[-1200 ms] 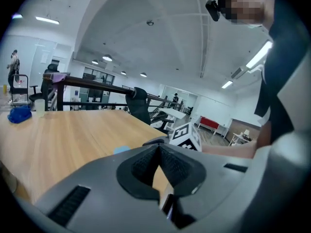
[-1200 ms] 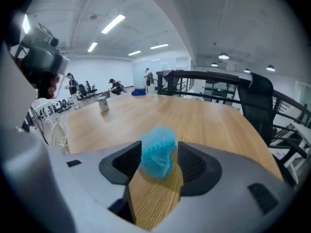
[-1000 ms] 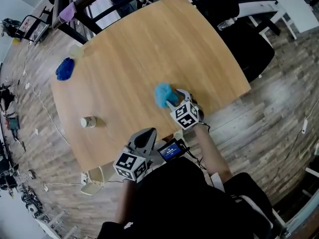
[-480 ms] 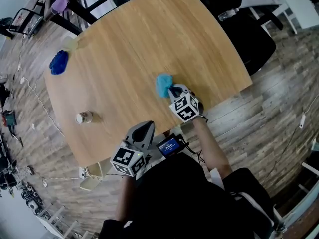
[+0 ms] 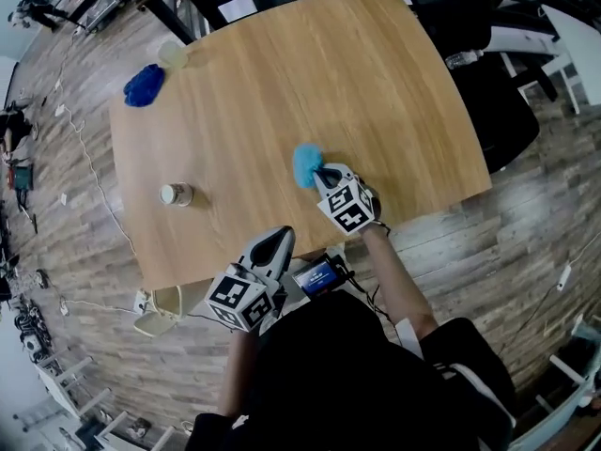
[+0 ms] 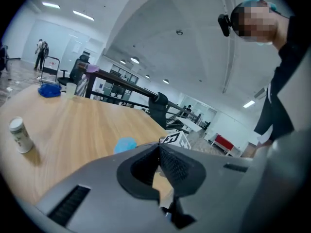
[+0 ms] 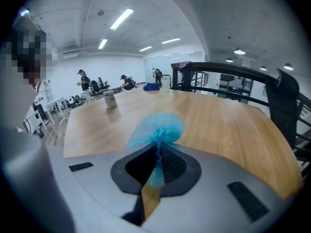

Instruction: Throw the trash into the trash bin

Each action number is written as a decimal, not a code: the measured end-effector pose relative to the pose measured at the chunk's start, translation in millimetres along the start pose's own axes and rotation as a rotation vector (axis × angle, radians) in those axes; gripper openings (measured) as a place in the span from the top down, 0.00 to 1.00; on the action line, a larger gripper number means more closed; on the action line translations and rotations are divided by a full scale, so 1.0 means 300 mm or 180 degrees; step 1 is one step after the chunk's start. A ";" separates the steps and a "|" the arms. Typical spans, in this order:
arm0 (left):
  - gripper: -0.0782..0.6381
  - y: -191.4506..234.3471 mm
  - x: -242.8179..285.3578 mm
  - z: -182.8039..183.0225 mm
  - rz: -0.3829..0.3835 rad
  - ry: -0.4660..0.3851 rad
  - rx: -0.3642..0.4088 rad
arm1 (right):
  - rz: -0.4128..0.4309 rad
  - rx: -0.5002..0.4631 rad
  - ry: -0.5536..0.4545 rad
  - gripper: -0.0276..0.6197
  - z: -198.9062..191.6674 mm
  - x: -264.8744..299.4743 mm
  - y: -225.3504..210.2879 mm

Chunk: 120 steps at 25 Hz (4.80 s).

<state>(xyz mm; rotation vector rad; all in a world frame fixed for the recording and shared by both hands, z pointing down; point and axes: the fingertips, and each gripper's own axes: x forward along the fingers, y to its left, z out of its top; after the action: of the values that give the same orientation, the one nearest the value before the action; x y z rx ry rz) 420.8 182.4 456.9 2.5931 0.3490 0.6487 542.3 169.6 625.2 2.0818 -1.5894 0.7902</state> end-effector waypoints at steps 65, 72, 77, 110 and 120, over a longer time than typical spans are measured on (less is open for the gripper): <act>0.88 1.572 -2.312 -1.148 0.3026 -0.1325 -0.2228 | 0.3071 -0.2447 0.1173 0.95 0.180 1.406 3.121; 0.88 1.682 -2.188 -1.387 0.2934 -0.1178 -0.2559 | 0.2670 -0.2326 0.1514 0.95 -0.140 1.699 3.103; 0.88 1.652 -2.119 -1.516 0.2806 -0.1101 -0.2678 | 0.2648 -0.2057 0.1670 0.75 -0.301 1.748 3.093; 0.88 1.185 -2.621 -0.573 0.3626 -0.1504 -0.0556 | 0.3609 -0.1658 -0.1466 0.96 1.255 0.434 3.023; 0.88 1.133 -2.665 -0.422 0.3829 -0.1459 0.0053 | 0.3686 -0.1581 -0.1899 0.96 1.337 0.318 2.953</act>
<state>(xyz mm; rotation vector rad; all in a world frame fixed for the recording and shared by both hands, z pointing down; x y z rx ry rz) -282.6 -340.8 410.9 2.6350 -1.4199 0.3328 -214.8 -390.3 363.8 0.9311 -2.9630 -0.0329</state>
